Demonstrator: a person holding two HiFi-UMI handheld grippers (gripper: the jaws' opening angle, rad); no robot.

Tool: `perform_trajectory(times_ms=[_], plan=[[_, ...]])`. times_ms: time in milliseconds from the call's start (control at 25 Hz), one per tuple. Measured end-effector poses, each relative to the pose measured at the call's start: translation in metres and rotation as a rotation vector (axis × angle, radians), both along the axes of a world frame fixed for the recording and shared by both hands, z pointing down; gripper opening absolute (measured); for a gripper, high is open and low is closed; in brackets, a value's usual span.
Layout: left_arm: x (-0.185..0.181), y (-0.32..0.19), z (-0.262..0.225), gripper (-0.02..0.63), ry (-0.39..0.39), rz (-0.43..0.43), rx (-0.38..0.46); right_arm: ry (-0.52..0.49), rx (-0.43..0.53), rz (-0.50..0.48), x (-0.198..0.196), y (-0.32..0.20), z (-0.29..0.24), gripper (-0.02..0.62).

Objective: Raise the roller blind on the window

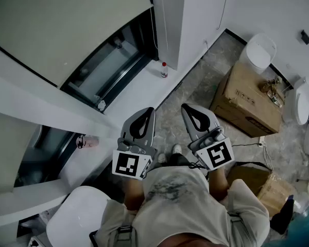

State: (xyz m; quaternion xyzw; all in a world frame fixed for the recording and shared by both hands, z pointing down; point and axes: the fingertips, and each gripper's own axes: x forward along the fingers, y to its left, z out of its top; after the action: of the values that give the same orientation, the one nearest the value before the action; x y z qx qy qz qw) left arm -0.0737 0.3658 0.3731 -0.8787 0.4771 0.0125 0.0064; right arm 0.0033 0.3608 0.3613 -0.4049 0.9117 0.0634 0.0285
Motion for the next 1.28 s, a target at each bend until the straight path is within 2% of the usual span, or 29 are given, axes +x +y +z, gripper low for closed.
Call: perform_trajectory(times_ms=[120, 320, 520, 800, 1000, 1120, 1280], plan=[[0.003, -0.008, -0.001, 0.006, 0.001, -0.002, -0.001, 0.034, -0.028, 0.000, 0.006, -0.008, 0.007, 0.003], [0.005, -0.016, 0.001, 0.006, 0.002, -0.004, -0.003, -0.003, -0.059, 0.007, 0.010, -0.018, 0.011, 0.006], [0.014, -0.030, 0.000, 0.006, 0.007, -0.006, 0.000, -0.025, -0.034, -0.028, 0.018, -0.026, 0.010, 0.008], [0.029, -0.050, -0.001, 0.006, 0.011, -0.032, 0.008, -0.025, 0.059, 0.008, 0.035, -0.053, -0.006, 0.008], [0.034, -0.064, -0.002, 0.006, 0.010, -0.046, 0.005, 0.009, 0.017, 0.003, 0.046, -0.071, 0.002, 0.008], [0.038, -0.074, -0.003, 0.006, 0.006, -0.051, 0.004, -0.031, 0.047, 0.000, 0.050, -0.081, -0.009, 0.009], [0.038, -0.094, -0.001, 0.006, -0.007, -0.050, -0.002, -0.016, 0.023, 0.003, 0.051, -0.102, -0.003, 0.009]])
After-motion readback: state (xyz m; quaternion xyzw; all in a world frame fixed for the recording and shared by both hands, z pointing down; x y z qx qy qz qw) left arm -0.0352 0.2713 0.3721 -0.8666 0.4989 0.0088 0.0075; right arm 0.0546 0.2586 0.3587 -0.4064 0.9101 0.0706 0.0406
